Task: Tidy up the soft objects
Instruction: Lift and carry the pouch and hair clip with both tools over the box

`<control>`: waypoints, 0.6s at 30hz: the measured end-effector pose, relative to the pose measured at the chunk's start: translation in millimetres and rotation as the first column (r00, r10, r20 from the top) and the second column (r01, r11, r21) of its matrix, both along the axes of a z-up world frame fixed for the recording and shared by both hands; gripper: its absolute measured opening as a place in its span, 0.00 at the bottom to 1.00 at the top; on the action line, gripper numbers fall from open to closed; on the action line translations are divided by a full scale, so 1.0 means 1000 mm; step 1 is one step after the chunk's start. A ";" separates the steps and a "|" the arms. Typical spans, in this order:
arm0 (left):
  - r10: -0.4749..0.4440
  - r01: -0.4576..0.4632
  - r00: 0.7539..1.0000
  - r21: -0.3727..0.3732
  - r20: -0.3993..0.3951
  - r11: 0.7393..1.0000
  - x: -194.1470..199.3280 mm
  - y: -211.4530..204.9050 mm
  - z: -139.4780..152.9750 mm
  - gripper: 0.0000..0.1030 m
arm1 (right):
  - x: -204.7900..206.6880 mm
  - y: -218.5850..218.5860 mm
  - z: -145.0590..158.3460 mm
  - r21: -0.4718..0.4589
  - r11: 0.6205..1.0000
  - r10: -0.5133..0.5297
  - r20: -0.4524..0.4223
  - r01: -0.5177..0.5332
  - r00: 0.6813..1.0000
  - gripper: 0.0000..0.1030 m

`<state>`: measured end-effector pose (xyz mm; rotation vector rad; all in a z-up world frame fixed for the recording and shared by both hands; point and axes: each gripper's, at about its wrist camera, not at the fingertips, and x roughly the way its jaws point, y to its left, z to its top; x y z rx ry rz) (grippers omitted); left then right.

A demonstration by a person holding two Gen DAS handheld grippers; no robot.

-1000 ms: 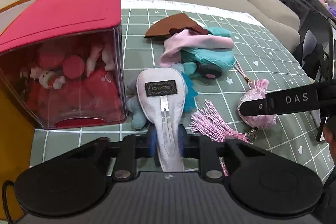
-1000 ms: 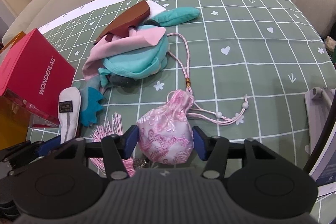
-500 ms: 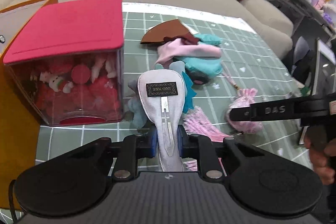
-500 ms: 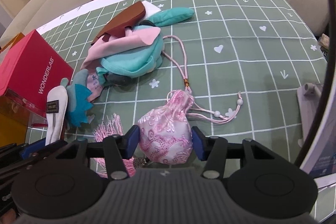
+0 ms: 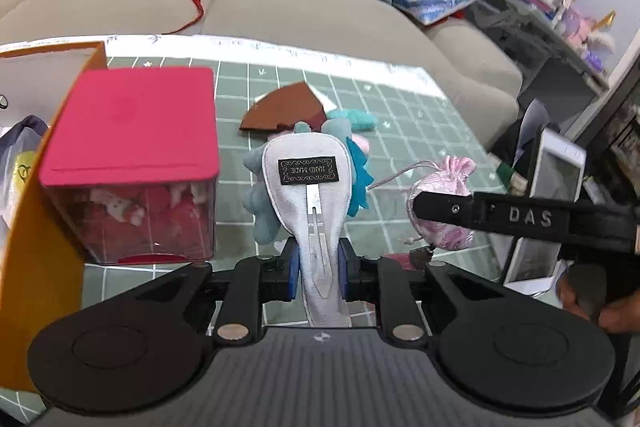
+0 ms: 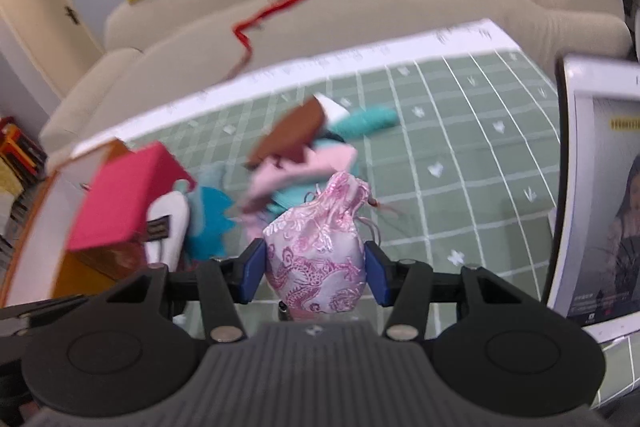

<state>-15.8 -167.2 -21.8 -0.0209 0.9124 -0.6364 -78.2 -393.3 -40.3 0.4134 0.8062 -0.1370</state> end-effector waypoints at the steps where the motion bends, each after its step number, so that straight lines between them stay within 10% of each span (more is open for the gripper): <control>1: 0.003 -0.003 1.000 0.000 0.003 1.000 0.000 0.003 0.006 0.20 | -0.001 0.005 0.007 -0.002 1.000 0.007 0.018 -0.007 1.000 0.50; 9: 0.133 -0.133 0.989 -0.001 0.071 0.991 0.008 0.046 0.057 0.20 | -0.002 0.065 0.075 -0.032 0.984 0.178 0.177 -0.175 0.968 0.50; 18: 0.384 -0.392 0.903 0.002 0.194 0.920 0.018 0.125 0.093 0.20 | 0.022 0.154 0.132 -0.078 0.933 0.358 0.300 -0.352 0.884 0.50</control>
